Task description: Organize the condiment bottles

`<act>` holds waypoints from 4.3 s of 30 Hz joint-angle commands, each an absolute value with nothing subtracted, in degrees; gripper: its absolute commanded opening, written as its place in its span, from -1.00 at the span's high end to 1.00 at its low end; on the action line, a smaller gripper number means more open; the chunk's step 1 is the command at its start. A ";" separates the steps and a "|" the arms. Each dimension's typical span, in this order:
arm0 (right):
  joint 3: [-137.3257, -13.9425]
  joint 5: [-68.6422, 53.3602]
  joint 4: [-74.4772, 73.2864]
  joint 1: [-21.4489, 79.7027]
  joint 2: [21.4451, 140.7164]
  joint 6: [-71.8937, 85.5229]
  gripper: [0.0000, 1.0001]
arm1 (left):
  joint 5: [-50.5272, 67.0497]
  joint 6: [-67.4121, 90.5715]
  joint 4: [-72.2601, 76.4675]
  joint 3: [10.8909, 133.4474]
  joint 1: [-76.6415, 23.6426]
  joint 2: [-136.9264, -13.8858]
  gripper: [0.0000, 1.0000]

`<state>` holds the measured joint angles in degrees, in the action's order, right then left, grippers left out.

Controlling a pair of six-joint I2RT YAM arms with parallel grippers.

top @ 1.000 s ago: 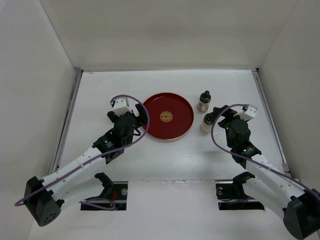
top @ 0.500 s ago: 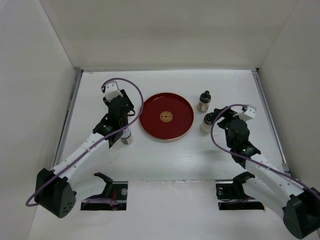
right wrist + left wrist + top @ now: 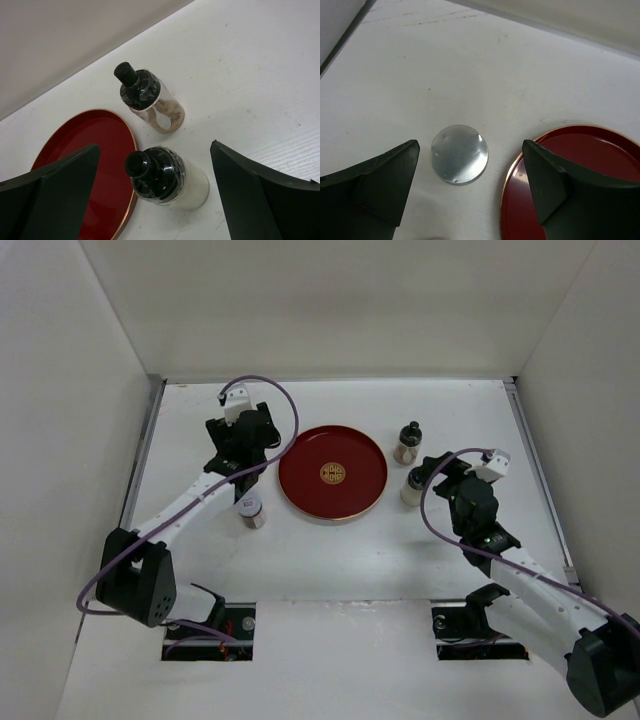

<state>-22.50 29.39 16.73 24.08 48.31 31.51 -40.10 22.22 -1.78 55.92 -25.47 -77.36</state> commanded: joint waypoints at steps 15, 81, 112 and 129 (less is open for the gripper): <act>-24.44 27.33 19.07 25.71 48.25 31.73 -1.00 | -37.00 25.66 -2.64 59.41 -20.61 -86.83 -0.16; -34.10 32.88 9.66 28.17 69.07 27.24 -1.00 | -36.03 27.06 13.28 33.25 -40.56 -50.74 -0.81; -71.53 26.80 15.29 36.16 103.07 20.84 -0.17 | -48.43 36.39 -9.58 20.48 -43.11 -36.03 -0.95; -64.79 29.44 17.14 37.48 90.28 19.43 -1.00 | -45.70 34.72 -4.40 22.32 -42.14 -46.58 -0.93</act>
